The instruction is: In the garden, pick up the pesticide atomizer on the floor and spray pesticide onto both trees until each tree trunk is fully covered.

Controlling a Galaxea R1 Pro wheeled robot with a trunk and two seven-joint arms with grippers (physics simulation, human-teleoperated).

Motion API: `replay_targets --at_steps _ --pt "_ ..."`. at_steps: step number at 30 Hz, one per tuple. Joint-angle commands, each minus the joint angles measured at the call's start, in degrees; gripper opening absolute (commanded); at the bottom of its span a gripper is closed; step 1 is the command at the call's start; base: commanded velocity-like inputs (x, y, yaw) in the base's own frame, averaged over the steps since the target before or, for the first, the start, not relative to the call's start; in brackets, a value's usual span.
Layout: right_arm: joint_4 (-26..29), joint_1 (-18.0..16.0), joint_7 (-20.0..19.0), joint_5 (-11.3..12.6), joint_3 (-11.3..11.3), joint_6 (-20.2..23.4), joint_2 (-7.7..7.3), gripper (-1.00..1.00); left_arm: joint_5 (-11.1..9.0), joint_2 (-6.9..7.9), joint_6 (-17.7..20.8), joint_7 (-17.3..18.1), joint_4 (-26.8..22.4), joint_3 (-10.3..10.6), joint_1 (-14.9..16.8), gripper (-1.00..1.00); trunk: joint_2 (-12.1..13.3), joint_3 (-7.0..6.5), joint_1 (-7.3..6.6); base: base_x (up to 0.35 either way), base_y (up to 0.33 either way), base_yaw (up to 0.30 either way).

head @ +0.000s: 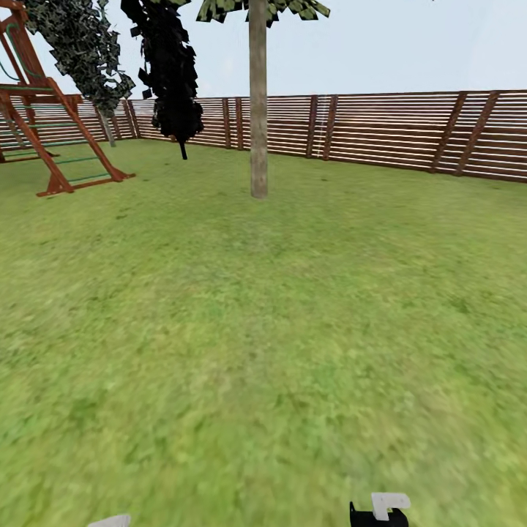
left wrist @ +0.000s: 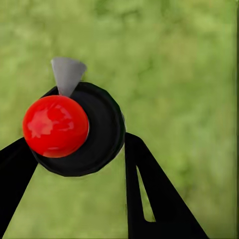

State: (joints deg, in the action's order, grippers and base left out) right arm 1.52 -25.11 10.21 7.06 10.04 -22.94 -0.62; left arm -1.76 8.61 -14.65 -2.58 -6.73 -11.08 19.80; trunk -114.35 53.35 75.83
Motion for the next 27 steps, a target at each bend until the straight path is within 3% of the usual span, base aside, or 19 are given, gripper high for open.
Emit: replay_targets --at_steps 1,27 --pt "-0.03 -0.03 0.08 0.59 0.51 -0.17 0.00 1.00 -0.18 0.00 -0.21 -0.06 0.06 0.01 0.03 -1.00 -0.02 0.04 0.03 0.344 0.000 0.000" --pt "-0.03 -0.03 0.08 0.59 0.51 -0.17 0.00 1.00 -0.18 0.01 -0.22 -0.06 0.05 0.01 0.04 -1.00 -0.02 0.04 0.03 0.344 0.000 0.000"
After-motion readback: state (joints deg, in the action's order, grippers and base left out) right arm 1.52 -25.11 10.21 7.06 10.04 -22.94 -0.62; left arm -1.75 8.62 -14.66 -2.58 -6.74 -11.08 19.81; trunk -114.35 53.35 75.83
